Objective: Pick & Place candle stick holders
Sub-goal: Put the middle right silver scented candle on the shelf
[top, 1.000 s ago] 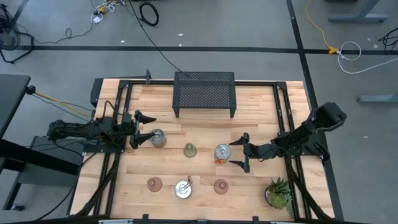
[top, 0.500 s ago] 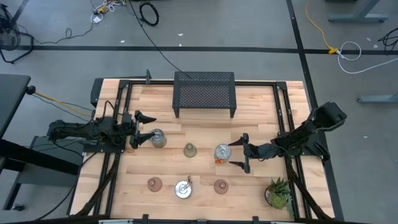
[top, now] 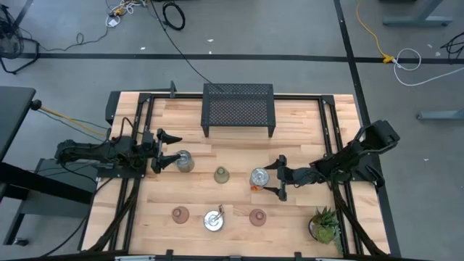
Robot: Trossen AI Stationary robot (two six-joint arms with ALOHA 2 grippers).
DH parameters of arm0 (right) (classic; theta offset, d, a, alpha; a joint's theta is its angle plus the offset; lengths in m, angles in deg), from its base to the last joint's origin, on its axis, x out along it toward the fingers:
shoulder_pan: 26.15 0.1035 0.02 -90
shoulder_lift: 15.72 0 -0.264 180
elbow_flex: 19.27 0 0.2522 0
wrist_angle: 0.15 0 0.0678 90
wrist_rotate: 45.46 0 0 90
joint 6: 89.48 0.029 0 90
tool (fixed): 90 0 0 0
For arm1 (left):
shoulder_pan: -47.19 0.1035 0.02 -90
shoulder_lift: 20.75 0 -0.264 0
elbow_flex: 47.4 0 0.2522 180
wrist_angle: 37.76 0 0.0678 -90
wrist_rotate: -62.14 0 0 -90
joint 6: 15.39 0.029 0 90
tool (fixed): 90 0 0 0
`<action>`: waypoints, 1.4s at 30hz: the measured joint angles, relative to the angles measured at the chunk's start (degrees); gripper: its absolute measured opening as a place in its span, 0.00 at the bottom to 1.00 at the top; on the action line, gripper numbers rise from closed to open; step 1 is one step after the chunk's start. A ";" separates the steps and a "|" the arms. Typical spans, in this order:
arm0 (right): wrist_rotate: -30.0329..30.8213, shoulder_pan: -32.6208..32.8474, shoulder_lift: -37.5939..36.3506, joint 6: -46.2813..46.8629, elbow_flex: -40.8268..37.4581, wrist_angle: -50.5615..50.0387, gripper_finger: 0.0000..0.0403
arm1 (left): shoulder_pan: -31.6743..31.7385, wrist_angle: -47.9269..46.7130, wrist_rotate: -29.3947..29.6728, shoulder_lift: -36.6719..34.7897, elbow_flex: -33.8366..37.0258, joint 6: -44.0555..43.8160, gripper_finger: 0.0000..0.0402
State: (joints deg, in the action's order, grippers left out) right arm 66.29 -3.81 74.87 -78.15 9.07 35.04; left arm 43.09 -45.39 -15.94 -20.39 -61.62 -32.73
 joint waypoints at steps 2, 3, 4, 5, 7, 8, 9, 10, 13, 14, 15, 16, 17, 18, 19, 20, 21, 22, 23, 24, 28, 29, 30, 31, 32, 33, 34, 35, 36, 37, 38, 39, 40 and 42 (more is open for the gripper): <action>-0.29 -0.28 1.82 -0.95 1.35 -0.07 0.99 | 0.01 0.00 0.00 0.00 0.00 0.00 0.99; -0.23 -0.45 2.82 -1.32 2.00 -0.18 0.99 | 0.00 0.00 0.00 0.00 -0.01 0.01 0.99; -0.14 -0.63 3.87 -1.70 2.76 -0.24 0.99 | 0.02 0.00 0.00 0.00 0.01 0.01 0.99; -0.24 -0.92 4.87 -1.98 3.37 -0.23 0.99 | 0.02 0.00 0.00 0.00 0.00 -0.01 0.99; -0.23 -1.37 6.78 -2.34 4.35 -0.29 0.99 | 0.00 0.00 0.00 0.00 0.01 -0.01 0.99; -0.29 -1.68 7.63 -2.30 4.83 -0.36 0.99 | 0.01 0.00 0.00 0.00 0.00 0.00 0.99; -0.30 -1.92 8.21 -2.28 5.27 -0.46 0.99 | 0.01 0.00 0.00 0.00 0.01 0.01 0.99; -0.24 -2.17 8.65 -2.19 5.63 -0.41 0.99 | 0.01 0.01 0.00 0.00 0.01 -0.01 0.99; 0.24 -2.91 9.51 -1.23 6.49 -0.50 0.94 | 0.00 0.01 0.00 0.00 -0.01 0.00 0.99; 0.27 -3.08 9.61 -1.14 6.69 -0.62 0.91 | 0.01 0.00 0.00 0.00 -0.01 -0.01 0.99; 0.26 -3.22 9.61 -1.09 6.87 -0.87 0.88 | 0.00 0.00 0.00 0.00 -0.01 0.00 0.99; 0.27 -3.35 9.61 -0.86 6.90 -0.94 0.84 | 0.00 0.00 0.00 0.00 0.00 0.01 0.99; 0.24 -3.52 9.61 -0.74 6.90 -0.94 0.83 | 0.02 0.00 0.00 0.00 -0.01 0.01 0.99; 0.08 -3.63 9.61 -0.64 6.90 -0.96 0.83 | 0.02 0.00 0.00 0.00 0.00 0.01 0.99; -0.02 -3.77 9.61 -0.61 6.90 -1.10 0.83 | 0.00 0.00 0.00 0.00 0.00 0.00 0.99; -0.17 -3.81 9.60 -0.60 6.91 -1.26 0.83 | 0.00 0.00 0.00 0.00 0.01 -0.01 0.99; -0.19 -3.81 9.59 -0.57 6.92 -1.38 0.83 | 0.02 0.00 0.00 0.00 0.01 -0.03 0.99; -0.19 -3.81 9.59 -0.42 6.92 -1.46 0.83 | 0.02 0.00 0.00 0.00 -0.01 -0.01 0.99; -0.16 -3.81 9.59 -0.32 6.94 -1.51 0.83 | 0.01 0.00 0.00 0.00 -0.01 -0.02 0.99; -0.14 -3.81 9.59 -0.28 6.94 -1.51 0.83 | 0.00 0.00 0.00 0.00 -0.01 -0.03 0.99; -0.17 -3.81 9.59 -0.22 6.94 -1.42 0.83 | 0.00 0.00 0.00 0.00 -0.01 -0.03 0.99; -0.17 -3.81 9.40 -0.24 6.94 -1.53 0.83 | 0.00 0.00 0.00 0.00 -0.01 -0.03 0.99; -0.24 -3.81 8.88 -0.21 6.92 -2.06 0.83 | 0.02 0.00 0.00 0.00 -0.01 -0.03 0.99; -0.38 -3.80 8.24 -0.15 6.85 -2.57 0.83 | 0.00 0.00 0.00 0.00 -0.01 -0.03 0.99; -0.50 -3.79 7.34 -0.01 6.77 -3.21 0.83 | 0.02 0.00 0.00 0.00 0.00 -0.03 0.99; -0.69 -3.79 6.07 0.00 6.68 -3.83 0.83 | 0.01 0.00 0.00 0.00 0.01 -0.03 0.99; -0.68 -3.79 4.53 -0.15 6.69 -4.08 0.83 | 0.01 0.00 0.00 0.00 0.00 -0.04 0.99; -0.62 -3.79 2.73 -0.70 6.76 -4.41 0.83 | 0.01 0.00 0.00 -0.01 -0.01 -0.04 0.99; -0.40 -3.79 0.91 -0.90 6.85 -5.55 0.83 | 0.02 0.00 0.00 0.00 -0.01 -0.03 0.99; 0.10 -3.79 -0.71 -1.00 6.84 -6.68 0.83 | 0.02 0.00 0.00 -0.01 -0.01 -0.03 0.99; 0.63 -3.75 -2.29 -0.95 6.79 -7.59 0.83 | 0.00 0.00 0.00 0.00 -0.01 -0.05 0.99; 0.50 -3.77 -3.94 -0.88 6.73 -7.98 0.83 | 0.02 0.00 0.00 0.00 -0.01 -0.05 0.99; 0.10 -3.77 -5.90 -1.05 6.70 -7.93 0.83 | 0.01 0.01 0.00 0.00 -0.01 -0.05 0.99; 0.07 -3.77 -9.89 -2.70 6.87 -8.01 0.83 | 0.01 0.04 0.00 0.00 -0.01 -0.05 0.99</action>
State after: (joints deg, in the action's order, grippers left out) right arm 66.36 -7.58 64.98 -80.85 15.94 27.04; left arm 43.10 -45.35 -15.94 -20.39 -61.63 -32.78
